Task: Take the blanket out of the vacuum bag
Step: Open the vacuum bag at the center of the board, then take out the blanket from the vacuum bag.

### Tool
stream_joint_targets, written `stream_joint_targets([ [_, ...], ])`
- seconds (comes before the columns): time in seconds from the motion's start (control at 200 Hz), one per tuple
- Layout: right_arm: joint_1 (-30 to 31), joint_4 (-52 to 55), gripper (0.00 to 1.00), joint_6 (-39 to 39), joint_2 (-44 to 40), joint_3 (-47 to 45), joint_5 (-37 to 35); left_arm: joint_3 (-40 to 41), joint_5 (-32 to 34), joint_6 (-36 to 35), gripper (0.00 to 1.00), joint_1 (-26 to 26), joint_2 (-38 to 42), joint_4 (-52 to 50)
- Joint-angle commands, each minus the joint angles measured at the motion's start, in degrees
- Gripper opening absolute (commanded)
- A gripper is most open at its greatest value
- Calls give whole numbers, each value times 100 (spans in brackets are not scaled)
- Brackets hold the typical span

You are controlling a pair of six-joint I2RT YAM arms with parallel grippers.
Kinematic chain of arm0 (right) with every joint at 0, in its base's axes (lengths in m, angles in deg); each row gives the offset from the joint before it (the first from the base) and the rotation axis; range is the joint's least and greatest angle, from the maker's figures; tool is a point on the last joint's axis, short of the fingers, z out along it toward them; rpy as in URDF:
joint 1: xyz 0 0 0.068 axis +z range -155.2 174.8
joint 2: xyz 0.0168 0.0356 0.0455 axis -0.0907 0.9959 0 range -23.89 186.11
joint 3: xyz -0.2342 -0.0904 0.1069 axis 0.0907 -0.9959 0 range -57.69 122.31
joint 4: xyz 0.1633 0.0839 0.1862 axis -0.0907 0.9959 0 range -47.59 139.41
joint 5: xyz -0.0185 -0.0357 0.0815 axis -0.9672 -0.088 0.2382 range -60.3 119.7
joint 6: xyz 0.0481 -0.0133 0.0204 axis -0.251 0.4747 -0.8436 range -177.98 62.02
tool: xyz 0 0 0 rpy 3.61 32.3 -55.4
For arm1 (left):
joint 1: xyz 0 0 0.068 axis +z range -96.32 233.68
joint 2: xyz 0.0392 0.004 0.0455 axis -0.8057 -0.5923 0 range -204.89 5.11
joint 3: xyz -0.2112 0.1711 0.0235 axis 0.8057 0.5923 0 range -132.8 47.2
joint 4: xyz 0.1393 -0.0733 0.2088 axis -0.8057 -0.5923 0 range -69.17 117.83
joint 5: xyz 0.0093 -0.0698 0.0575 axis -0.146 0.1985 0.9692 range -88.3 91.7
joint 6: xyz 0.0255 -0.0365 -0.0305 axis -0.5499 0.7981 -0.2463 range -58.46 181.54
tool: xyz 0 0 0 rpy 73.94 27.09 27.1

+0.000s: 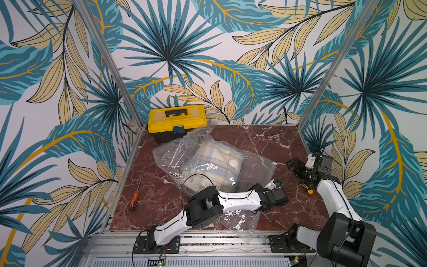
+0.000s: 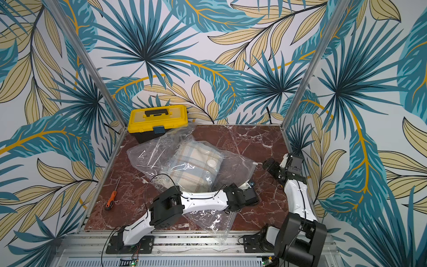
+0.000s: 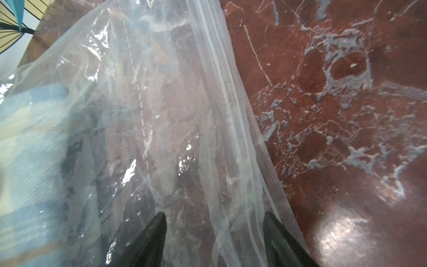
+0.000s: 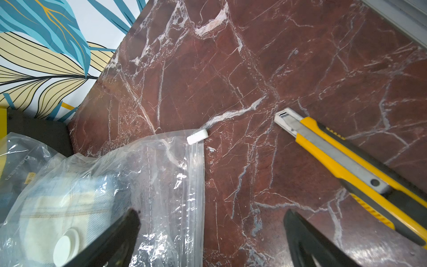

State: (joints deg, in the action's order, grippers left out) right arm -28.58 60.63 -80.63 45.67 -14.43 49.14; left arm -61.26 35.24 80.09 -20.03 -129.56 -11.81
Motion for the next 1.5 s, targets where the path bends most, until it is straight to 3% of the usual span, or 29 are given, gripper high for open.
stream_joint_targets([
  [0.0, -35, -77, 100, 70, 23, -103, 86, 15, -114, 94, 59, 63, 40, 38],
  [0.07, -35, -78, 99, 76, 23, -100, 95, -58, 0, 173, 43, 78, -28, -116],
  [0.135, -35, -73, 100, 69, 27, -102, 95, -105, 169, 306, 14, 119, -45, -281],
  [0.19, -36, -78, 100, 69, 20, -105, 104, -92, 231, 420, 0, 178, 4, -387],
  [0.321, -36, -82, 100, 53, 24, -114, 227, 171, 204, 641, 0, 335, 281, -455],
  [0.446, -35, -326, 99, -29, -175, -250, 743, 1201, -142, 529, 0, 537, 1237, 415],
  [0.546, -18, -471, 100, -143, -449, -342, 1135, 2162, -753, 396, 0, 951, 2307, 1392],
  [0.686, 107, -516, 99, -360, -863, -344, 1613, 3201, -2189, 145, 0, 1721, 3681, 2921],
  [0.796, 474, -513, 99, -523, -1134, -299, 1830, 3273, -2631, -59, 0, 2164, 4247, 3166],
  [0.886, 936, -513, 99, -793, -1264, -325, 1844, 3115, -2514, -313, 0, 2342, 4356, 2858],
  [1.052, 2134, -1525, 99, -1673, -1325, -526, 1774, 3427, -2392, -315, 0, 2414, 4387, 2913],
  [1.252, 3524, -1727, 96, -2089, -1195, -678, 1030, 3813, -2210, -219, 0, 2414, 4467, 3249],
  [1.492, 4305, -2690, 91, -2633, -546, -1313, 196, 4160, -1806, -314, 0, 2414, 4899, 3311],
])
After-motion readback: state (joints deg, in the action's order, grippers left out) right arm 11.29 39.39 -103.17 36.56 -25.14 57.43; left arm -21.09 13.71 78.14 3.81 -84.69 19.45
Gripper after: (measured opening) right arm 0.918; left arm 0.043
